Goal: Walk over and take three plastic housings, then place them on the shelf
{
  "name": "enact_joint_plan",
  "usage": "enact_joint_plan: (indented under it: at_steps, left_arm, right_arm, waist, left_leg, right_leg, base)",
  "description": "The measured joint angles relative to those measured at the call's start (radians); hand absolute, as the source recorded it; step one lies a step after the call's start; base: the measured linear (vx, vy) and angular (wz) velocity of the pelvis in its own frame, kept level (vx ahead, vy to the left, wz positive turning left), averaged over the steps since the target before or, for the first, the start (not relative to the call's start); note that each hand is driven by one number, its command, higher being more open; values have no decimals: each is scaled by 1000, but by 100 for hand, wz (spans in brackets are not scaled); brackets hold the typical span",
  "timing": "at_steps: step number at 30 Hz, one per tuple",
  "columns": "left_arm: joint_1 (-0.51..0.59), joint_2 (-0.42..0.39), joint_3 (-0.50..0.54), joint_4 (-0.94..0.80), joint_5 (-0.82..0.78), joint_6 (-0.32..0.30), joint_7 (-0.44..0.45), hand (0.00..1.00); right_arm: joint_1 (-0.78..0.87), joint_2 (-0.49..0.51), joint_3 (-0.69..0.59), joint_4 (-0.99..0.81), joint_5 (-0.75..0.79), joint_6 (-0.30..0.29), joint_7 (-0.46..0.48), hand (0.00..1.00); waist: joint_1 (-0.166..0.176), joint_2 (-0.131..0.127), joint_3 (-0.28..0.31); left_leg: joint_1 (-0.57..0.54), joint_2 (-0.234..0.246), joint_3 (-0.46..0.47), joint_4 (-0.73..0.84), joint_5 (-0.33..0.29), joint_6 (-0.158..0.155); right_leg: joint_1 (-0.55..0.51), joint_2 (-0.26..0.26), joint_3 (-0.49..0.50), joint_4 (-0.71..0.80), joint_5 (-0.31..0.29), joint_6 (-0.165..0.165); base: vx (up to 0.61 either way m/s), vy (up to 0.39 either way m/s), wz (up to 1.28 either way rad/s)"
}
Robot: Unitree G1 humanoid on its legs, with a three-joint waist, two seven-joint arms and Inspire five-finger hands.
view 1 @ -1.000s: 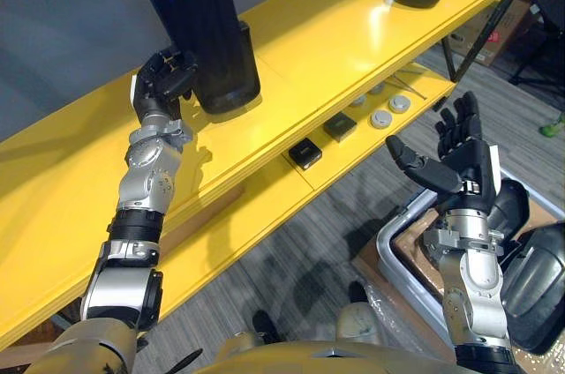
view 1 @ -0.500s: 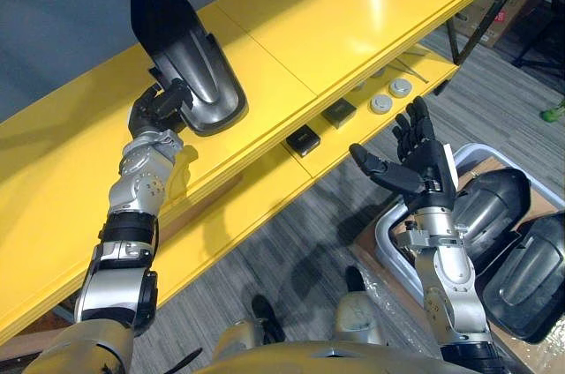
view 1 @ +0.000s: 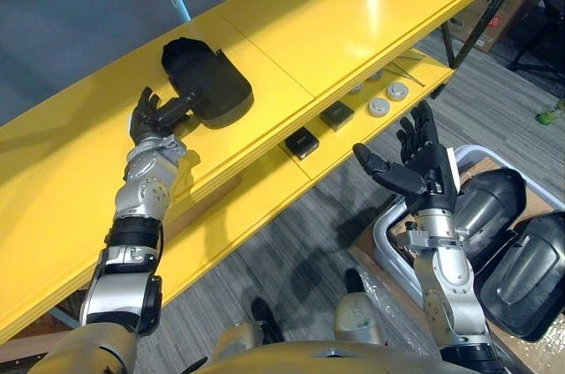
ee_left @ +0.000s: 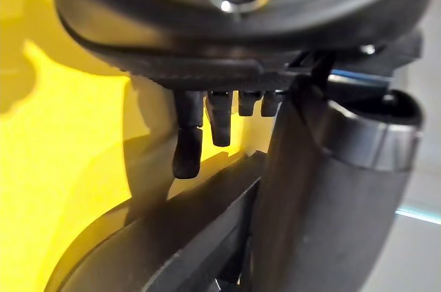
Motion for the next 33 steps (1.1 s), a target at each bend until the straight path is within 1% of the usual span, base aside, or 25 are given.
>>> enact_joint_plan:
  at_steps: [5, 9, 10, 13, 14, 15, 17, 18, 19, 20, 22, 25, 26, 27, 28, 29, 30, 31, 32, 33]
  left_arm:
    - [-8, -7, 0, -1, 0, -14, 59, 100]
    - [-6, -16, -1, -1, 9, -61, 64, 100]
    - [-4, -19, 2, -12, 38, -72, 67, 100]
    - [-2, -19, 9, -68, 42, -78, 61, 100]
    - [0, -19, 14, -127, 41, -78, 47, 100]
    - [1, -19, 17, -153, 36, -81, 36, 100]
    - [1, -18, 32, -284, -40, -113, -43, 100]
    - [1, -18, 32, -320, -57, -125, -61, 100]
    - [1, -13, 32, -387, -76, -162, -86, 100]
    - [1, -9, 32, -418, -77, -182, -95, 100]
    - [-1, 23, 35, -483, -89, -270, -112, 100]
    - [-1, 51, 68, -493, -69, -334, -105, 100]
    - [-1, 52, 89, -493, -33, -348, -93, 100]
    - [1, 52, 118, -493, 6, -364, -90, 100]
    - [24, 51, 144, -511, 26, -383, -91, 100]
    - [52, 49, 155, -536, 39, -397, -94, 100]
    - [135, 30, 175, -611, 50, -432, -116, 100]
    - [208, -1, 180, -677, 76, -464, -136, 100]
    - [328, -73, 166, -787, 92, -531, -195, 100]
    - [352, -89, 162, -806, 97, -544, -209, 100]
  right_arm:
    - [1, 2, 36, 0, -1, 0, -7, 100]
    - [7, 13, 43, 0, -1, -2, -2, 100]
    - [10, 21, 50, 0, -1, -3, 2, 100]
    - [10, 26, 62, 0, -2, -9, 4, 100]
    - [10, 33, 65, 0, -3, -16, 4, 100]
    - [9, 35, 66, 0, -3, -20, 4, 100]
    - [2, 40, 70, 0, -24, -33, 0, 100]
    - [-2, 39, 70, 0, -42, -34, -3, 100]
    - [-20, 38, 73, 0, -45, -35, -5, 100]
    - [-29, 39, 74, 0, -46, -38, -7, 100]
    - [-60, 36, 74, 2, -48, -51, -20, 100]
    - [-75, 27, 70, 3, -40, -75, -31, 100]
    - [-76, 24, 70, 3, -40, -88, -33, 100]
    - [-76, 21, 69, 3, -40, -102, -37, 100]
    - [-77, 21, 70, 3, -41, -105, -43, 100]
    - [-76, 21, 70, 3, -42, -106, -46, 100]
    - [-76, 22, 68, 3, -42, -106, -50, 100]
    - [-71, 23, 62, 3, -41, -107, -49, 100]
    - [-61, 38, 42, 3, -38, -106, -43, 100]
    - [-59, 43, 38, 3, -38, -106, -42, 100]
  waist:
    - [-11, -3, 2]
    - [-12, -9, 3]
    - [-12, -13, 2]
    - [-4, -15, 1]
    - [7, -15, 1]
    - [10, -16, 0]
    - [31, -17, -1]
    - [38, -18, -1]
    - [49, -18, -3]
    - [53, -18, -7]
    - [59, -16, -38]
    - [64, -16, -74]
    - [69, -16, -86]
    - [82, -19, -96]
    - [89, -20, -106]
    - [89, -20, -109]
    - [91, -21, -110]
    - [97, -21, -113]
    - [115, -24, -116]
    - [117, -26, -117]
  left_leg:
    - [0, 3, -3, 4, -1, -2]
    - [0, 5, -3, 6, -1, -2]
    - [0, 5, -4, 6, -1, -1]
    - [0, 5, -9, 6, -1, -1]
    - [0, 5, -17, 7, 0, -1]
    - [0, 5, -22, 7, 0, -1]
    - [2, 4, -38, 7, 1, -1]
    - [3, 4, -40, 7, 1, -1]
    - [4, 3, -42, 7, 2, -1]
    - [4, 3, -43, 7, 2, -1]
    - [7, 2, -53, 2, 5, -1]
    - [39, -3, -64, -32, 19, -4]
    - [42, -4, -67, -40, 23, -5]
    - [48, -6, -67, -57, 31, -6]
    - [49, -8, -71, -76, 44, -7]
    - [52, -9, -75, -89, 52, -7]
    - [63, -12, -78, -115, 67, -9]
    - [71, -15, -78, -133, 77, -8]
    - [83, -17, -76, -156, 88, -10]
    - [85, -18, -75, -159, 90, -10]
  right_leg:
    - [4, 2, -2, -2, 0, 0]
    - [14, 4, -5, -20, 11, 1]
    - [16, 5, -7, -20, 11, 1]
    - [24, 5, -12, -19, 13, 1]
    - [31, 6, -21, -20, 13, 1]
    - [34, 6, -26, -20, 13, 1]
    - [47, 5, -44, -20, 12, 1]
    - [49, 5, -46, -20, 12, 1]
    - [52, 5, -50, -20, 12, 0]
    - [53, 4, -52, -20, 12, 0]
    - [60, 4, -67, -20, 11, -1]
    - [85, 4, -88, -20, 8, -6]
    - [84, 4, -95, -21, 5, -11]
    - [83, 4, -98, -23, 1, -15]
    - [83, 5, -103, -31, 1, -15]
    - [83, 5, -108, -33, 1, -14]
    - [84, 5, -113, -33, 1, -15]
    - [85, 5, -114, -34, 1, -15]
    - [85, 5, -116, -34, 1, -15]
    - [85, 5, -116, -34, 1, -15]
  base:
    - [0, 0, 0]
    - [0, 0, 0]
    - [0, 0, 0]
    - [5, -6, 5]
    - [0, -13, 14]
    - [0, -17, 20]
    - [-4, -12, 19]
    - [-9, -6, 11]
    - [-10, -2, 5]
    - [-14, -2, 7]
    - [-3, -7, 11]
    - [-7, -17, 13]
    - [-36, -22, 7]
    - [-56, -31, 7]
    - [-39, -28, 8]
    - [-42, -34, 13]
    - [-20, -18, 9]
    - [-11, -10, 4]
    - [0, 0, 0]
    - [0, 0, 0]
